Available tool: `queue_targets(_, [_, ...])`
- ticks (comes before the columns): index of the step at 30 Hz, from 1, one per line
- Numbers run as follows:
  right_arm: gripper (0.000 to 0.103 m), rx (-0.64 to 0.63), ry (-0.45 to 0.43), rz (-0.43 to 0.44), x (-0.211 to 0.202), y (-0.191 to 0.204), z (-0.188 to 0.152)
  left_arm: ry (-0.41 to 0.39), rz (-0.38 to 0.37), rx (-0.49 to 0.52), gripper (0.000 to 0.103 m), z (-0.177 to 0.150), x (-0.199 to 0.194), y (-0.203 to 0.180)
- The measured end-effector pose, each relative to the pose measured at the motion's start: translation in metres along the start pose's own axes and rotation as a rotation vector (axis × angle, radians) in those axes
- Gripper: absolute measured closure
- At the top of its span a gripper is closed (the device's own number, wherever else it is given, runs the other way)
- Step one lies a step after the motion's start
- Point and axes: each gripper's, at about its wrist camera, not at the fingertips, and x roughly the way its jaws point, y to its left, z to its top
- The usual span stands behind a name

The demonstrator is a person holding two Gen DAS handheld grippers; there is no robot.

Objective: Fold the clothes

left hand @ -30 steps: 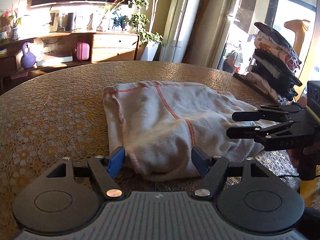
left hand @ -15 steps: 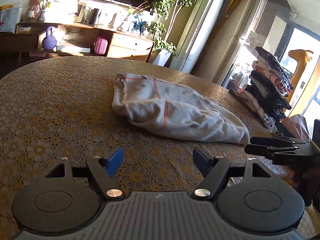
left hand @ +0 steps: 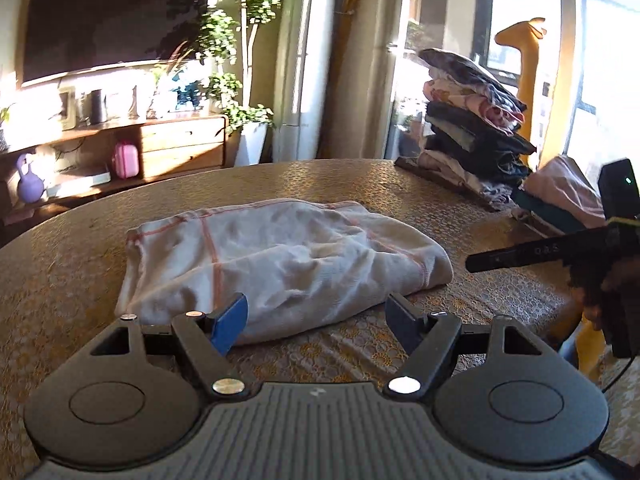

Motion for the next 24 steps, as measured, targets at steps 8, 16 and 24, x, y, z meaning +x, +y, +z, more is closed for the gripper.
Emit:
queue_targets(8, [0.0, -0.048, 0.067, 0.041, 0.05, -0.03, 0.017, 0.022, -0.16, 0.21, 0.027, 0.012, 0.062, -0.039])
queue_targets(16, [0.0, 0.019, 0.168, 0.236, 0.068, -0.044, 0.029, 0.053, -0.197, 0.416, 0.027, 0.011, 0.113, -0.07])
queue_targets(24, [0.0, 0.099, 0.175, 0.313, 0.056, -0.053, 0.063, 0.066, -0.159, 0.615, 0.027, 0.012, 0.15, -0.089])
